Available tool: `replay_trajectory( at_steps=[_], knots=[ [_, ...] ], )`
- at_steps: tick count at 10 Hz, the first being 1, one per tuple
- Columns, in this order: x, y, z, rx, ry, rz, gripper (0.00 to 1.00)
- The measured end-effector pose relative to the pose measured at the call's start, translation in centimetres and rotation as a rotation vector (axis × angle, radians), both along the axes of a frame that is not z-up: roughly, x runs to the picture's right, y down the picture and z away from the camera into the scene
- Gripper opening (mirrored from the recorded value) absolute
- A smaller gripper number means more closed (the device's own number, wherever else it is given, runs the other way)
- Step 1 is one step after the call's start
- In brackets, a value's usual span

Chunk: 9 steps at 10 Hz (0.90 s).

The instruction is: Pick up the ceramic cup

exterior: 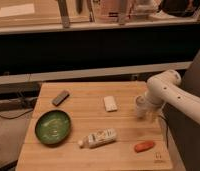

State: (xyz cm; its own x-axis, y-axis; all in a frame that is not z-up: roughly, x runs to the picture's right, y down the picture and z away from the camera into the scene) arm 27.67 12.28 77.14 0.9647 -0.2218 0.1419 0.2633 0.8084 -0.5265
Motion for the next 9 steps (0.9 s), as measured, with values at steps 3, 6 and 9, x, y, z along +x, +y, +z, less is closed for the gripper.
replay_trajectory(
  at_steps=[3,6,9],
  knots=[
    [-0.09,-0.18,0.39,0.003,-0.017,-0.015,0.80],
    [-0.17,-0.29,0.77,0.002,-0.028,-0.023,0.80],
    [-0.22,-0.39,1.02,0.002,-0.040,-0.035,0.80]
  ],
)
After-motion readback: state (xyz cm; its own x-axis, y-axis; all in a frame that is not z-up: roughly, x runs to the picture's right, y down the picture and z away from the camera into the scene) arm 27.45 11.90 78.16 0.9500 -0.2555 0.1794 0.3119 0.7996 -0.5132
